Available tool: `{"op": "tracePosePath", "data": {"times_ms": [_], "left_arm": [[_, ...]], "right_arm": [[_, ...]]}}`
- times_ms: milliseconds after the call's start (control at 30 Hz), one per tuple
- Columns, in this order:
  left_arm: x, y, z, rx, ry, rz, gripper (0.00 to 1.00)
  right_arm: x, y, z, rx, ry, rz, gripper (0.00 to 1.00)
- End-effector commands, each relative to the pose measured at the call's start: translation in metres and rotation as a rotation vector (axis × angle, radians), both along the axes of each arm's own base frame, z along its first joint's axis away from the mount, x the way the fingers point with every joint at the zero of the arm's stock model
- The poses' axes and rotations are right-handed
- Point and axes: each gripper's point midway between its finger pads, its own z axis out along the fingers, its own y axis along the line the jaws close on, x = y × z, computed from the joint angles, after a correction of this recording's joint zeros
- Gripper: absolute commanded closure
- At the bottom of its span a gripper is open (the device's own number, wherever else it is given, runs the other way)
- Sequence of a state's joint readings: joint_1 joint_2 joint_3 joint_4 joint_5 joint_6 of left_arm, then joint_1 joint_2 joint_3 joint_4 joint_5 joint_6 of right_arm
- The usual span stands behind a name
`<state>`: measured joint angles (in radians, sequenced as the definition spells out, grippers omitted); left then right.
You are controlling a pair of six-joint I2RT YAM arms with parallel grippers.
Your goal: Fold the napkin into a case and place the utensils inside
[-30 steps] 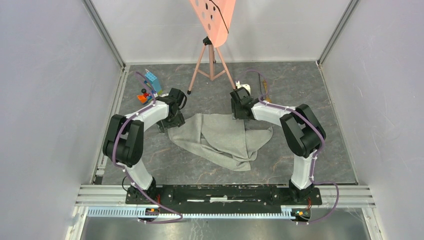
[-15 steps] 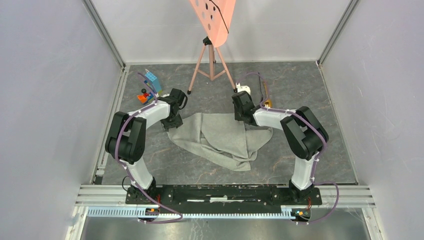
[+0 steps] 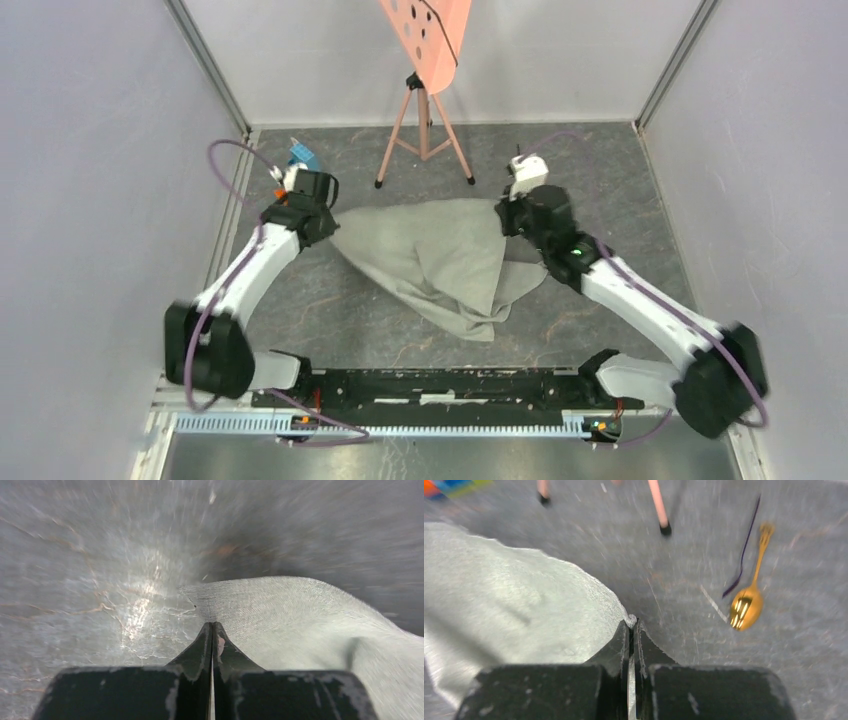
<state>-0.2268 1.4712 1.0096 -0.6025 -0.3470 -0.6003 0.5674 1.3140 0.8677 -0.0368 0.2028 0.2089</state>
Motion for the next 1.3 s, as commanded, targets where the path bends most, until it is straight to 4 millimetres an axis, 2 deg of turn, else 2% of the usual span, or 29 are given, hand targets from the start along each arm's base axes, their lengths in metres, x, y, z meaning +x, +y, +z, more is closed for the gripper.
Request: {"op": "tracePosePath", "data": {"times_ms": [0,67,167,233,333,400,500,567,633,733,800,900,1067,1133,1233,1267], "left_arm": [[-0.016,0.012,0.130,-0.015,-0.401,-0.038,0.98],[-0.038,0.013,0.181,-0.055,-0.577,-0.067,0.98],[-0.080,0.018,0.250,-0.101,-0.807,-0.098,0.98],[-0.109,0.023,0.288,-0.113,-0.921,-0.112,0.98],[-0.144,0.031,0.334,-0.119,-1.021,-0.116,0.98],[-0.158,0.032,0.354,-0.132,-1.057,-0.127,0.98],[-0.171,0.029,0.382,-0.176,-1.119,-0.143,0.98],[-0.175,0.027,0.395,-0.194,-1.147,-0.150,0.98],[-0.171,0.026,0.401,-0.196,-1.149,-0.151,0.98],[-0.148,0.026,0.390,-0.174,-1.087,-0.125,0.98],[-0.123,0.026,0.375,-0.145,-1.030,-0.095,0.98],[-0.070,0.028,0.338,-0.056,-0.893,-0.049,0.98],[0.031,0.025,0.278,0.103,-0.706,-0.034,0.98],[0.075,0.023,0.242,0.156,-0.587,-0.049,0.98],[0.126,0.021,0.195,0.225,-0.457,-0.080,0.98],[0.143,0.020,0.181,0.234,-0.414,-0.090,0.98]], "right_arm": [[-0.039,0.003,0.082,0.098,-0.237,0.184,1.00],[-0.061,0.006,0.110,0.142,-0.292,0.265,1.00],[-0.106,0.018,0.167,0.240,-0.432,0.460,1.00],[-0.135,0.016,0.209,0.312,-0.531,0.538,1.00],[-0.179,0.006,0.270,0.417,-0.693,0.619,1.00],[-0.201,0.001,0.294,0.476,-0.765,0.664,1.00],[-0.223,-0.002,0.316,0.558,-0.828,0.716,1.00],[-0.227,-0.004,0.325,0.594,-0.854,0.711,1.00],[-0.221,-0.009,0.332,0.613,-0.862,0.665,1.00],[-0.179,-0.018,0.330,0.610,-0.781,0.460,1.00],[-0.136,-0.024,0.311,0.566,-0.674,0.276,1.00],[-0.075,-0.031,0.278,0.461,-0.574,0.046,1.00],[0.013,-0.026,0.210,0.269,-0.450,-0.135,1.00],[0.051,-0.032,0.170,0.225,-0.391,-0.194,1.00],[0.102,-0.043,0.112,0.204,-0.306,-0.239,1.00],[0.117,-0.043,0.100,0.197,-0.289,-0.239,1.00]]}}
